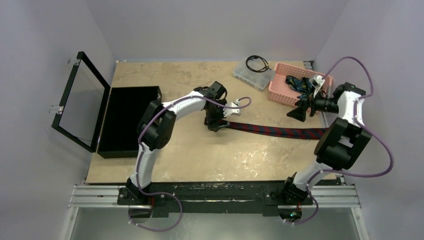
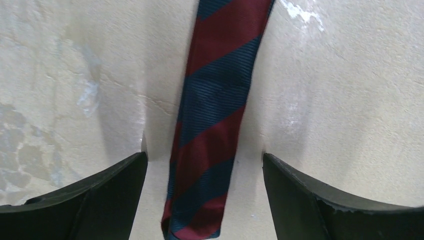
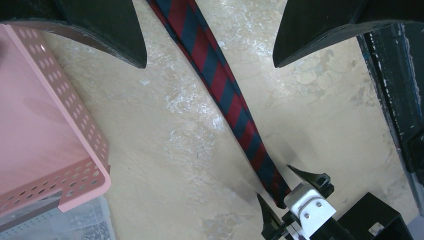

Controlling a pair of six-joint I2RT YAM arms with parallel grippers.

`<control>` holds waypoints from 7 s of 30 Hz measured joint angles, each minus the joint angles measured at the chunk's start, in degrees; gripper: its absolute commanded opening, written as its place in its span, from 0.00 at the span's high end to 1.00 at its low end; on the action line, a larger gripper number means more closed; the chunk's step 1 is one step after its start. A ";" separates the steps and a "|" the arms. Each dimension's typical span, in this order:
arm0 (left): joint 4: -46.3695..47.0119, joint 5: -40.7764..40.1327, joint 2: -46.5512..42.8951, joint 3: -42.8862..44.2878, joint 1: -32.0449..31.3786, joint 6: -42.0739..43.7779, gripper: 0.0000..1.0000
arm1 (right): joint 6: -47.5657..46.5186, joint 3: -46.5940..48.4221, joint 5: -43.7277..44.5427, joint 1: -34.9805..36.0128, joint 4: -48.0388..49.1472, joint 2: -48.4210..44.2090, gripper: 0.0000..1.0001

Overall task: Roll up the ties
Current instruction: Flatten out the tie at the center of the board, then roll the tie at the center of the board.

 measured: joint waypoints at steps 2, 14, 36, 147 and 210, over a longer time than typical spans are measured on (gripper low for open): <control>-0.74 -0.17 -0.11 -0.57 -0.31 -0.17 0.17 | 4.02 -1.75 1.40 1.01 3.34 -2.82 0.02; 1.25 4.37 -9.88 -15.28 -3.19 -7.98 0.37 | 19.63 -15.61 11.93 7.56 21.68 -11.69 0.02; 34.21 20.22 -47.50 -49.72 9.94 -24.22 0.00 | 46.51 -32.79 20.57 33.59 44.28 -19.17 0.02; 71.47 17.14 -24.57 -53.53 -1.88 -27.52 0.68 | 76.78 -28.68 8.52 43.69 59.93 10.19 0.90; 68.67 14.82 -21.40 -53.92 -0.42 -25.38 0.37 | 71.91 -25.57 13.22 39.17 50.93 9.31 1.00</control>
